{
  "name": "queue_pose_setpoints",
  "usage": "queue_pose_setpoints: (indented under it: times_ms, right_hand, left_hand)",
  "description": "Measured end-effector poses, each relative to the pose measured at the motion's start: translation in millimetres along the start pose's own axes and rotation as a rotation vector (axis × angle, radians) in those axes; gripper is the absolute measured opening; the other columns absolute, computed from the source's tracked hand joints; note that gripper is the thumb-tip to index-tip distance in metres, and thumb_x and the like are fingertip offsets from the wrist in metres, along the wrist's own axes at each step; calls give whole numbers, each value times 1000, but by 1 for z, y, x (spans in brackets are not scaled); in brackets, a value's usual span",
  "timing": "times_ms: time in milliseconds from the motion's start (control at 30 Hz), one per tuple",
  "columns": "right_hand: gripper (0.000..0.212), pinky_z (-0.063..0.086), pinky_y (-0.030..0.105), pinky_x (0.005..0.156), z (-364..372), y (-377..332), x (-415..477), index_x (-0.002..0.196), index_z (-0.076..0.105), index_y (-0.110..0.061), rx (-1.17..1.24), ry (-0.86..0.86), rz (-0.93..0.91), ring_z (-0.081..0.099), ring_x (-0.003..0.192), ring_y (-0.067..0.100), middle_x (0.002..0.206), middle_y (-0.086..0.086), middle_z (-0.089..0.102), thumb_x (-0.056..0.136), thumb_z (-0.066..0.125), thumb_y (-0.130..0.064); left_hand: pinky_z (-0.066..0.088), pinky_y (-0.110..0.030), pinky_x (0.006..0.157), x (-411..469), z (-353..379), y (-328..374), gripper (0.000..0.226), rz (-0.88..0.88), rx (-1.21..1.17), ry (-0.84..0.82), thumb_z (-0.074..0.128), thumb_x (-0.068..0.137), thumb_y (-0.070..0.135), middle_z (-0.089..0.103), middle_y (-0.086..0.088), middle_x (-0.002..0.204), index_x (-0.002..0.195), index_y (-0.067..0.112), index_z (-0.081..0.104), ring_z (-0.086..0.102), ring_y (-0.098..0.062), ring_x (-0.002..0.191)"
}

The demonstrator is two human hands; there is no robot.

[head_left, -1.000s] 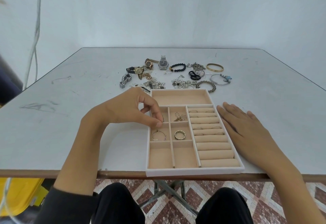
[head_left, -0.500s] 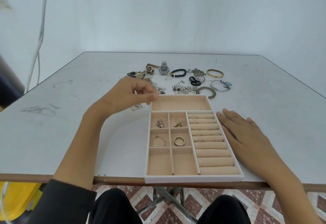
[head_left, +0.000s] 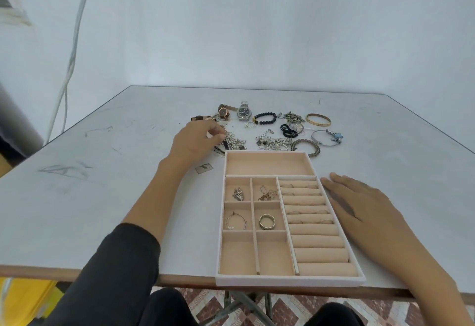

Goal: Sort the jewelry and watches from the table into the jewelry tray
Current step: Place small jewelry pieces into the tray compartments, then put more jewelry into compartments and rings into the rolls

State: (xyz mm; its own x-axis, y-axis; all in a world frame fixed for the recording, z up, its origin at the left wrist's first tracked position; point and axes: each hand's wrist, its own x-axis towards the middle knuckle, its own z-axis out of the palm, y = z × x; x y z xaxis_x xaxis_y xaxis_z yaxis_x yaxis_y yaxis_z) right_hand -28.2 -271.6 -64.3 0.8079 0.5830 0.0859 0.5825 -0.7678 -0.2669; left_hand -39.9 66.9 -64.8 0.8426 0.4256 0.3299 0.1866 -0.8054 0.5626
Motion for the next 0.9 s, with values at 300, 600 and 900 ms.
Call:
queue_pose_setpoints:
  times_ms: [300,600,900]
  right_hand:
    - [15,43,32,78,-48,-9,52,99,69,-35,88,27,63,59,97,14,93,-14,64,88,59,-40]
    - [21,42,31,74,-42,-68,165,96,71,-28,-36,125,-51,62,96,26,105,-1,66,83,58,-16]
    - [22,43,32,76,11,-80,232,109,68,-26,-71,74,-119,58,107,23,118,1,62,89,61,-21]
  left_hand:
    - [34,-27,68,-3,3,0,8,33,119,17,63,88,30,63,15,94,93,30,69,46,-10,80]
    - [42,-30,75,-2,-10,-8,6,41,-215,4,66,87,26,64,16,85,82,24,64,53,-7,75]
    - [38,-4,62,-7,-22,12,7,81,-551,193,52,97,17,71,3,82,94,12,56,58,7,73]
